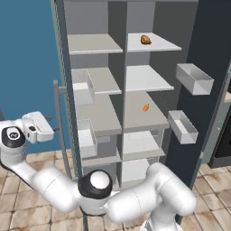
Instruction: Pick up the frozen chicken drumstick from the freezer, place it on any shelf in the fridge, and close the fridge and freezer doors when done.
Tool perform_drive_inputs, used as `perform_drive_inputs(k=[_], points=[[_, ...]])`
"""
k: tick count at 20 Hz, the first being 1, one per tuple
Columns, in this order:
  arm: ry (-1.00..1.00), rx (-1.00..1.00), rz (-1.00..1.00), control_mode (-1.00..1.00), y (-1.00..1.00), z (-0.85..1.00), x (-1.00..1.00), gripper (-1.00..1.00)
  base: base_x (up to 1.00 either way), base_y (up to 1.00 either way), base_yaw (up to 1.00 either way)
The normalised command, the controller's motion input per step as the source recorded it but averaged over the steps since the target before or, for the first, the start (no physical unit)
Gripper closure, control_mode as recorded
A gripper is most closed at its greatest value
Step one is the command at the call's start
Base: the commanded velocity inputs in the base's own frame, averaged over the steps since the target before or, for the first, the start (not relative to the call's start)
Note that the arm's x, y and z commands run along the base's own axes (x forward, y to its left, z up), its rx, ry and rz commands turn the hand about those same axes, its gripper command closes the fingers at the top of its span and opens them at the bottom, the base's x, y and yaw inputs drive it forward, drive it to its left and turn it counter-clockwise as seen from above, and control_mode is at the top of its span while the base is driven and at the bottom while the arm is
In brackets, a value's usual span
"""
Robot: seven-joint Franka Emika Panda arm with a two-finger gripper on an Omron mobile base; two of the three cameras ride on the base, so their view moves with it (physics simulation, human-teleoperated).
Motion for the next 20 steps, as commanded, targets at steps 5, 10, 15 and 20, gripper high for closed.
perform_drive_inputs(k=[5, 10, 15, 20], points=[[0.00, 0.00, 0.10, -1.00, -0.13, -0.01, 0.20, -1.00, 0.00, 0.00, 0.00], [0.00, 0.00, 0.15, -1.00, -0.42, 0.00, 0.20, -1.00, 0.00, 0.00, 0.00], [0.00, 0.00, 0.15, -1.00, -0.64, 0.00, 0.22, -1.00, 0.00, 0.00, 0.00], [0.00, 0.00, 0.14, -1.00, -0.75, 0.00, 0.34, -1.00, 0.00, 0.00, 0.00]])
